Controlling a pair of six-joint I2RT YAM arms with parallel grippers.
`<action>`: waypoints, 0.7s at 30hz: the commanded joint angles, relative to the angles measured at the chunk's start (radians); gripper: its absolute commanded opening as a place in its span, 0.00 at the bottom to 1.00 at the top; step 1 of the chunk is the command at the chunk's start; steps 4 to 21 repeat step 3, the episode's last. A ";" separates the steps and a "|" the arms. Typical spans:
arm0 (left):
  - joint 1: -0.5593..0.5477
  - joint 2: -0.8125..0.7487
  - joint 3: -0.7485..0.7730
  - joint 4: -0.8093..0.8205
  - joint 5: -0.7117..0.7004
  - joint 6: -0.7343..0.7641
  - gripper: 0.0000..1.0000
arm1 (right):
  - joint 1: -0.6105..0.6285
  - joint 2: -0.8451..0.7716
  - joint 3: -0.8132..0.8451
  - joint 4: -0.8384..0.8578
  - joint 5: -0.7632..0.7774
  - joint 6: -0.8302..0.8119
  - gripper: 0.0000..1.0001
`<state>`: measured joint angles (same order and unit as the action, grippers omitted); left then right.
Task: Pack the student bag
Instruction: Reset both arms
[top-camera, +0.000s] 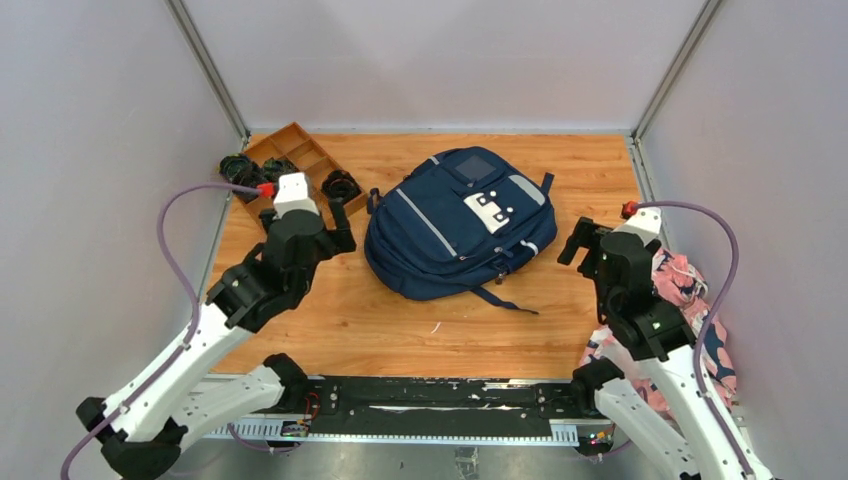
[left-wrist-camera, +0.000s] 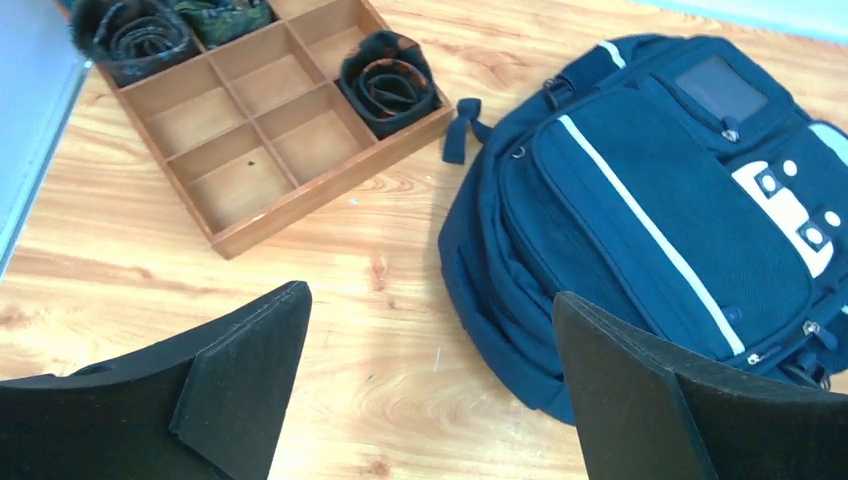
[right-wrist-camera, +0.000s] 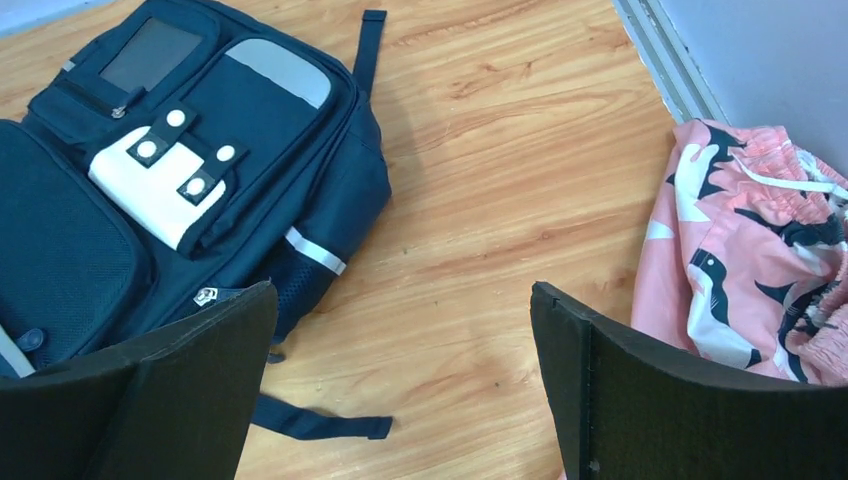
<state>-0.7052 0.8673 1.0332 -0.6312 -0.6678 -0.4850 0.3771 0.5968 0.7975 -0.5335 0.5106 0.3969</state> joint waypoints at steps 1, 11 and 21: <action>-0.002 -0.101 -0.058 0.031 -0.108 -0.069 0.96 | -0.006 0.014 -0.007 -0.001 0.033 0.030 1.00; -0.002 -0.117 -0.066 0.035 -0.108 -0.063 0.97 | -0.005 0.025 -0.007 0.005 0.021 0.034 1.00; -0.002 -0.117 -0.066 0.035 -0.108 -0.063 0.97 | -0.005 0.025 -0.007 0.005 0.021 0.034 1.00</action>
